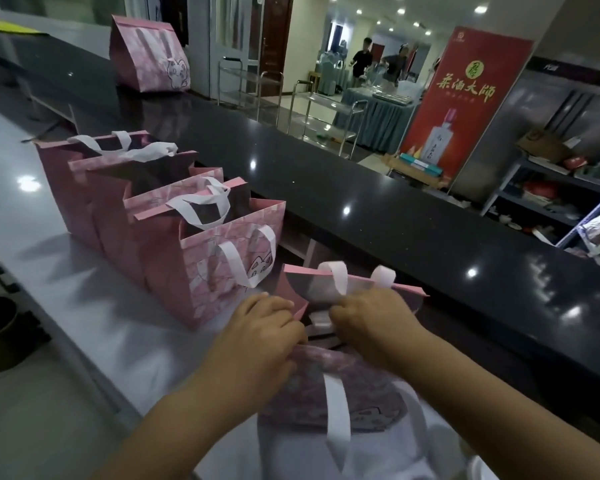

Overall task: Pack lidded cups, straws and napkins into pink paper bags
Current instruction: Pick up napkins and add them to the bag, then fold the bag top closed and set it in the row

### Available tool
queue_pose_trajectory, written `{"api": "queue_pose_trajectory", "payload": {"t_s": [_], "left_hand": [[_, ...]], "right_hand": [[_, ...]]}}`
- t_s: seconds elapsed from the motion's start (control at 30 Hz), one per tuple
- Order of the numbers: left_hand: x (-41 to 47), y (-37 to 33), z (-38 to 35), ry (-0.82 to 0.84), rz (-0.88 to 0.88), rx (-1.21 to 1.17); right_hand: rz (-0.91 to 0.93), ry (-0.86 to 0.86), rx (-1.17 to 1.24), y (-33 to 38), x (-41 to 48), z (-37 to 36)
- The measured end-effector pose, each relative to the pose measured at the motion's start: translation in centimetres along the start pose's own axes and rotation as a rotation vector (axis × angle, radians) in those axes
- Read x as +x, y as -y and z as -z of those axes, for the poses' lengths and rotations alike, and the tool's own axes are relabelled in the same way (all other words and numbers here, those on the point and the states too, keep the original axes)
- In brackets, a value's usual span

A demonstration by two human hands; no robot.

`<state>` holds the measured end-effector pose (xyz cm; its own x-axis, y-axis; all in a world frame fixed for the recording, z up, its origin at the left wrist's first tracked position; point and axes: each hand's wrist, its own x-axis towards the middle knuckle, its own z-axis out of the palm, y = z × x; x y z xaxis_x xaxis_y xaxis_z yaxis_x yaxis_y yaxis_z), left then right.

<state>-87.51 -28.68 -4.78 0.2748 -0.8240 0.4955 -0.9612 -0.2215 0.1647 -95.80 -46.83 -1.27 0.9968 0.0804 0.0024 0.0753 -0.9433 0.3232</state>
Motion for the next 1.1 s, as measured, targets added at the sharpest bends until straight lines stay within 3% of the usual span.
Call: {"api": "queue_pose_trajectory", "payload": {"t_s": [0.07, 0.13, 0.27, 0.4, 0.47, 0.57, 0.67, 0.77, 0.9, 1.1], "left_hand": [[0.1, 0.3, 0.1, 0.023, -0.032, -0.046], [0.3, 0.5, 0.2, 0.032, -0.04, -0.088], [0.9, 1.2, 0.1, 0.074, -0.004, -0.093], [1.8, 2.4, 0.6, 0.297, 0.069, -0.138], [2.5, 3.0, 1.1, 0.403, 0.063, -0.129], [3.4, 3.3, 1.4, 0.507, 0.034, -0.095], [4.4, 3.7, 0.8, 0.553, 0.026, -0.068], [5.5, 4.4, 0.3, 0.587, 0.035, -0.082], [6.7, 5.1, 0.0, 0.608, 0.053, -0.135], [6.5, 5.5, -0.9, 0.454, 0.098, -0.274]], "right_hand": [[-0.07, 0.148, 0.148, -0.2, 0.2, -0.5], [-0.114, 0.156, 0.271, -0.7, 0.1, -0.4], [-0.215, -0.079, 0.434, -2.6, -1.4, 1.6], [-0.324, -0.231, 0.52, -5.5, -4.7, 2.7], [-0.358, -0.163, 0.593, -7.0, -6.6, 2.5], [-0.426, 0.084, 0.82, -8.6, -9.2, 1.5], [-0.358, 0.255, 0.636, -8.8, -10.4, -0.4], [-0.306, 0.262, 0.444, -8.9, -10.0, -1.9], [-0.322, 0.198, 0.479, -9.8, -9.2, -2.5], [-0.373, 0.044, 0.624, -10.5, -8.6, -3.7]]}}
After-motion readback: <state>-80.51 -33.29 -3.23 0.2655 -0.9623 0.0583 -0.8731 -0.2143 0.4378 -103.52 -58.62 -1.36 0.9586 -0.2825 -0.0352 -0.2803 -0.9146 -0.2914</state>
